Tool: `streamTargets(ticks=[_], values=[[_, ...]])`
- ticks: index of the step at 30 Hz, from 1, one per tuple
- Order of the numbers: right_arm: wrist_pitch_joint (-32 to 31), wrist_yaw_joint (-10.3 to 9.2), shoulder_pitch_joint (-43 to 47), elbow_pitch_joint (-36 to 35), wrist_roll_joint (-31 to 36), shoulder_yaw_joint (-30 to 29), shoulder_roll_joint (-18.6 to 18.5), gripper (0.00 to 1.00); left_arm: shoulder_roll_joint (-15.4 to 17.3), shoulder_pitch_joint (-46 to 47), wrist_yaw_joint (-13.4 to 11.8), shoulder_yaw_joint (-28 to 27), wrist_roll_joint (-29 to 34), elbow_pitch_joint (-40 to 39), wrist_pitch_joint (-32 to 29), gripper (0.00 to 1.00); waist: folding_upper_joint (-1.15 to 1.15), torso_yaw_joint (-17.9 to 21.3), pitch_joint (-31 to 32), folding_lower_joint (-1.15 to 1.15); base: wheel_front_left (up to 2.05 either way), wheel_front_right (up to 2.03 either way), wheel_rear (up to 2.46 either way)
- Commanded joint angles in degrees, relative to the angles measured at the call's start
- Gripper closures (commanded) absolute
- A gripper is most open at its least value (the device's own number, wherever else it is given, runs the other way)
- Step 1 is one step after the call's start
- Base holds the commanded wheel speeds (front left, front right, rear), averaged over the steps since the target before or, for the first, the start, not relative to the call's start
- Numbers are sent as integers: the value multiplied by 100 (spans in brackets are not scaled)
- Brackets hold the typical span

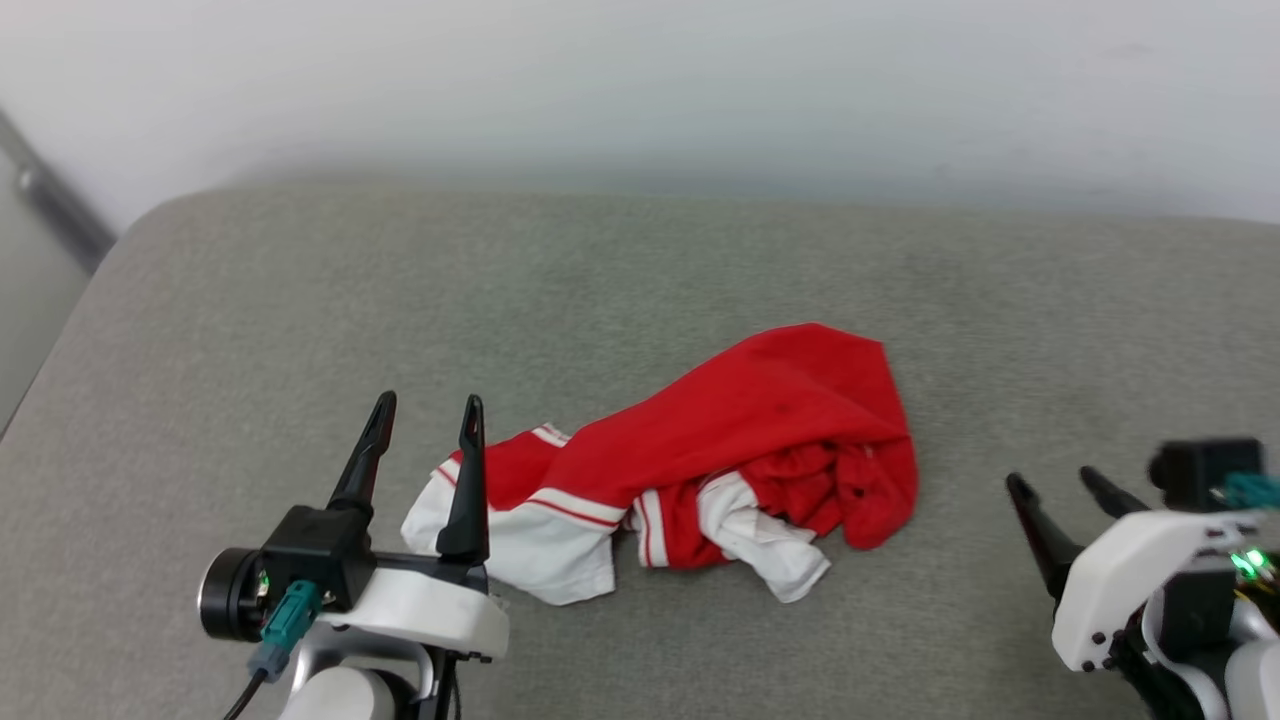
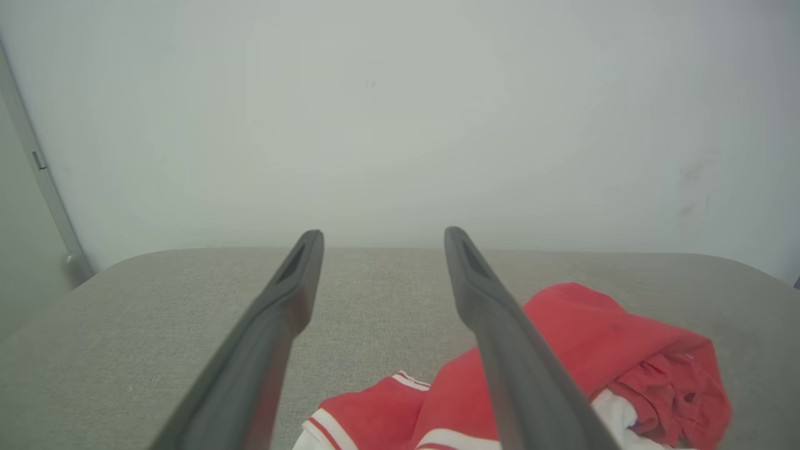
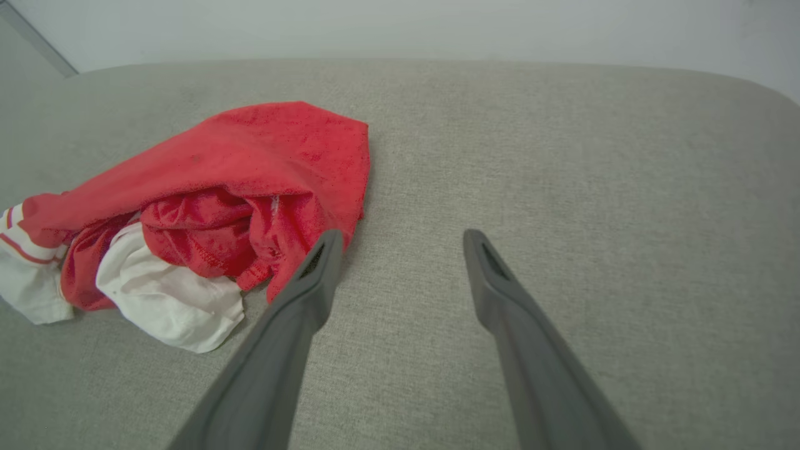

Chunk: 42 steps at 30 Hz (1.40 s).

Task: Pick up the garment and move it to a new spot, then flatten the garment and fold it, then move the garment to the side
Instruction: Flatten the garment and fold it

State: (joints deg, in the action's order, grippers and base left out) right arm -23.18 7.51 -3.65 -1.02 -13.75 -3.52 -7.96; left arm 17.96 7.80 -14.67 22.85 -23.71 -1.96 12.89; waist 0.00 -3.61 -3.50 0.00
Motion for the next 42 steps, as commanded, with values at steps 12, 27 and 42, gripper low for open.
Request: streamTargets(ticks=[12,27,42], values=[[-1946,-4,-1217,819,-825,1489,-1192,0,-347,433,194,176,35,115,172,0,0,-885,-871,0,0,0,0],[-1378,-5,-2484,1945,-1251,2223,-1265,100,-566,608,410,186,86,418,231,0,0,-737,-1055,0,0,0,0],[587,-4,-5356,2761,-1025,2335,-1054,100,-892,1132,647,360,251,444,241,0,0,-1007,-1840,0,0,0,0]])
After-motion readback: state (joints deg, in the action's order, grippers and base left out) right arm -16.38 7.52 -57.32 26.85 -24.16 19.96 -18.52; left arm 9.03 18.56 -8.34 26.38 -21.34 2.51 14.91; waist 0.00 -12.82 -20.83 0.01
